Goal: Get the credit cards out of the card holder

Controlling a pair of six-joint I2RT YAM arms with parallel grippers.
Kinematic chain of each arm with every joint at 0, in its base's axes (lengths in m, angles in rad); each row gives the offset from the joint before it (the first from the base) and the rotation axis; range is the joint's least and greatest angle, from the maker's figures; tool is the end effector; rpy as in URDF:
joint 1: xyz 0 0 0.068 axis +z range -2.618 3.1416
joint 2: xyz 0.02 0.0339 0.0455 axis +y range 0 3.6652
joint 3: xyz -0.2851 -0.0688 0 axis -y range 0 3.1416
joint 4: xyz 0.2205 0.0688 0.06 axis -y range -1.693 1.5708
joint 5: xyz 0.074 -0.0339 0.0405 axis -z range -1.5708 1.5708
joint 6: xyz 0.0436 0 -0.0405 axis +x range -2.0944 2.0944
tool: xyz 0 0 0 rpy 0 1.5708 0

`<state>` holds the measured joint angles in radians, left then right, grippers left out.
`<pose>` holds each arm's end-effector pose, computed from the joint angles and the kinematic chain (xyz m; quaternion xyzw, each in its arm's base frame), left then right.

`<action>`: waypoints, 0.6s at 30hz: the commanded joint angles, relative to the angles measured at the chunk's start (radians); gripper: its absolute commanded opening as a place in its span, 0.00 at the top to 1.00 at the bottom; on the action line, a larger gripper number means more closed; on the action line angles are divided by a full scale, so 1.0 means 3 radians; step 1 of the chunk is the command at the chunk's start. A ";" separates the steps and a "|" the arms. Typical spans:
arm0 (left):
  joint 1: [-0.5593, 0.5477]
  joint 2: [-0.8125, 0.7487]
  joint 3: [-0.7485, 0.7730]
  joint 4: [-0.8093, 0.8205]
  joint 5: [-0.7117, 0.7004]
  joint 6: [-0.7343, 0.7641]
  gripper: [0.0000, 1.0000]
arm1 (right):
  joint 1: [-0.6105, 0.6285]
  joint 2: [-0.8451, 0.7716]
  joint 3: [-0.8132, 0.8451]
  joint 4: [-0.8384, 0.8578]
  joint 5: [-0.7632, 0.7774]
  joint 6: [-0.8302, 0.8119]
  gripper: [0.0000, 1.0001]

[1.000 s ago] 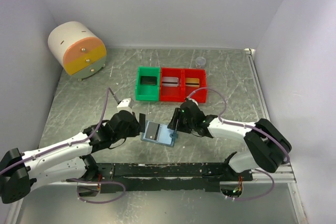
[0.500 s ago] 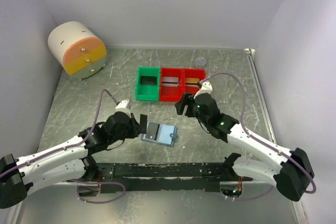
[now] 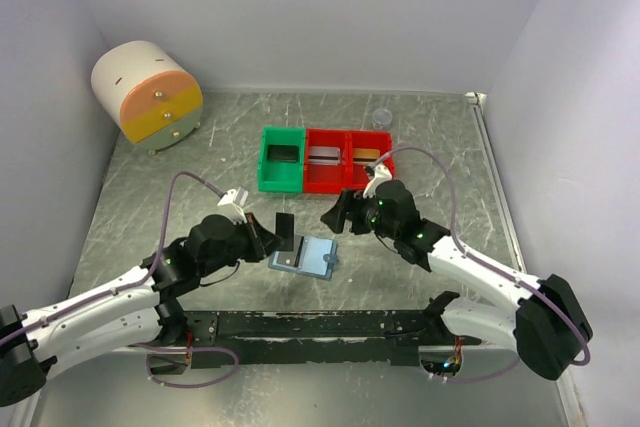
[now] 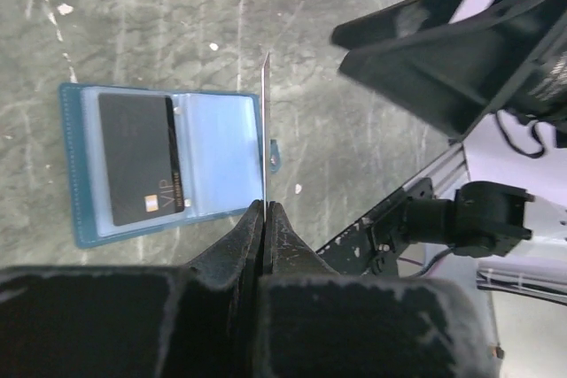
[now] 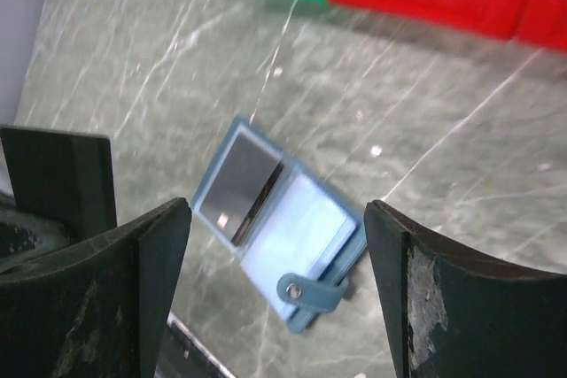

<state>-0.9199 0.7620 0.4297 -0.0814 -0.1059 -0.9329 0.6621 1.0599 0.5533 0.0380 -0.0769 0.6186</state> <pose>0.0941 -0.1159 0.2479 -0.0344 0.8359 -0.4099 0.3634 0.1615 0.1301 0.2546 -0.0386 0.8507 0.3389 0.4000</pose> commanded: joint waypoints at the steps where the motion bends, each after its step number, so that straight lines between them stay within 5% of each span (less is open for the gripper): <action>1: 0.0016 -0.0117 -0.0166 0.0549 0.0246 -0.0222 0.93 | -0.0006 0.0135 0.0005 0.0550 -0.0727 0.0131 0.20; 10: 0.0018 -0.0204 -0.0677 0.1489 0.0290 -0.0544 0.93 | 0.0002 0.0447 -0.0191 0.1719 -0.1484 0.0714 0.27; 18: 0.0019 -0.0001 -0.0784 0.2162 0.0411 -0.0636 0.93 | -0.0053 0.0649 -0.0114 0.1749 -0.1673 0.0725 0.41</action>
<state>-0.9199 0.7502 0.1993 0.3878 -0.0147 -1.1007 0.6605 1.2297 0.5152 0.4736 -0.5102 0.8009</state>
